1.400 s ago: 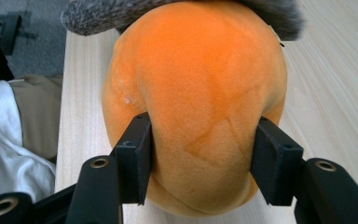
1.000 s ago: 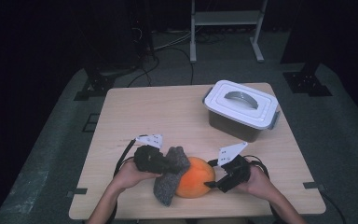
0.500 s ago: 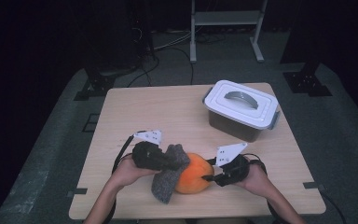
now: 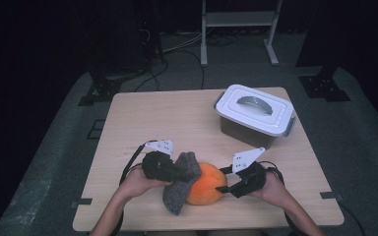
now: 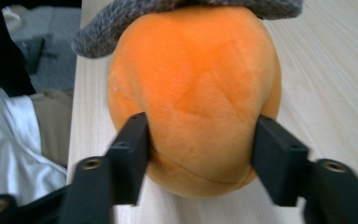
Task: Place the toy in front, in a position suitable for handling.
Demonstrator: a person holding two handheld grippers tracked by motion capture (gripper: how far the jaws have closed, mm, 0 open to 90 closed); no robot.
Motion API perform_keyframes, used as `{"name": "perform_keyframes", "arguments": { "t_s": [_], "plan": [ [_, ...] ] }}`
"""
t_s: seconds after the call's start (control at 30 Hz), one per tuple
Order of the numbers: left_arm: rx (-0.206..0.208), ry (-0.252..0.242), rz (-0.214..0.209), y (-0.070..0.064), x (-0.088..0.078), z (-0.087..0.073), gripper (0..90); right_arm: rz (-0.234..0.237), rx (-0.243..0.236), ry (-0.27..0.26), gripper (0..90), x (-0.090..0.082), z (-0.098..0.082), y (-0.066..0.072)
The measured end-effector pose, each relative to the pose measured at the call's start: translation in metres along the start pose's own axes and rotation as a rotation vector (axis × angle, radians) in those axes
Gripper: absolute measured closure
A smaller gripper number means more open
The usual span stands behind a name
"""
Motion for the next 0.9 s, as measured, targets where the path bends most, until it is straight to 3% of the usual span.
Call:
{"name": "perform_keyframes", "arguments": {
  "t_s": [0.03, 0.17, 0.23, 0.33, 0.37, 0.4, 0.53, 0.63, 0.73, 0.77, 0.8, 0.83, 0.9],
  "plan": [
    [0.0, 0.0, 0.0, -0.002, -0.001, -0.002, 78.6, 0.022, 0.047, 0.002, 30.5, 0.0, -0.002, -0.005],
    [0.001, -0.003, -0.005, -0.003, -0.001, -0.004, 78.6, 0.048, 0.102, 0.018, 28.1, 0.003, -0.006, -0.009],
    [-0.001, -0.004, -0.011, -0.003, -0.002, -0.004, 78.5, 0.075, 0.125, 0.015, 34.8, 0.006, -0.007, -0.01],
    [0.015, -0.015, 0.009, -0.005, -0.006, 0.003, 78.4, 0.038, 0.07, 0.0, 47.8, 0.0, -0.001, -0.006],
    [0.022, -0.009, 0.021, -0.007, -0.008, 0.008, 78.5, -0.006, 0.007, -0.016, 51.0, -0.004, 0.007, -0.001],
    [0.03, -0.009, 0.024, -0.008, -0.008, 0.011, 78.5, -0.006, 0.007, -0.016, 51.0, -0.004, 0.007, -0.001],
    [0.076, 0.006, 0.029, -0.018, -0.004, 0.031, 78.3, -0.056, -0.067, -0.018, 52.1, -0.007, 0.02, 0.009],
    [0.099, 0.047, 0.038, -0.022, 0.004, 0.038, 78.4, -0.064, -0.098, -0.018, 52.4, -0.006, 0.022, 0.013],
    [0.074, 0.072, 0.041, -0.017, 0.009, 0.033, 78.6, -0.056, -0.08, -0.004, 51.3, -0.005, 0.017, 0.013],
    [0.065, 0.072, 0.037, -0.015, 0.009, 0.03, 78.7, -0.048, -0.071, 0.0, 48.1, -0.004, 0.015, 0.012],
    [0.056, 0.068, 0.032, -0.014, 0.009, 0.027, 78.9, -0.023, -0.029, 0.007, 36.7, -0.002, 0.012, 0.008],
    [0.052, 0.063, 0.028, -0.012, 0.009, 0.023, 78.9, -0.023, -0.029, 0.007, 36.7, -0.002, 0.012, 0.008],
    [0.039, 0.036, 0.001, -0.011, 0.005, 0.016, 78.9, -0.002, 0.026, 0.007, 29.0, -0.001, 0.008, 0.004]
  ]
}}
Point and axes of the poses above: each handheld gripper's, and its own axes: x roughly forward along the jaws, z roughly out of its top, y roughly to its left, the point moved 2 cm from there along x, roughly forward along the jaws, and after that the axes turned 10 degrees about -z, right-handed, at the moved point
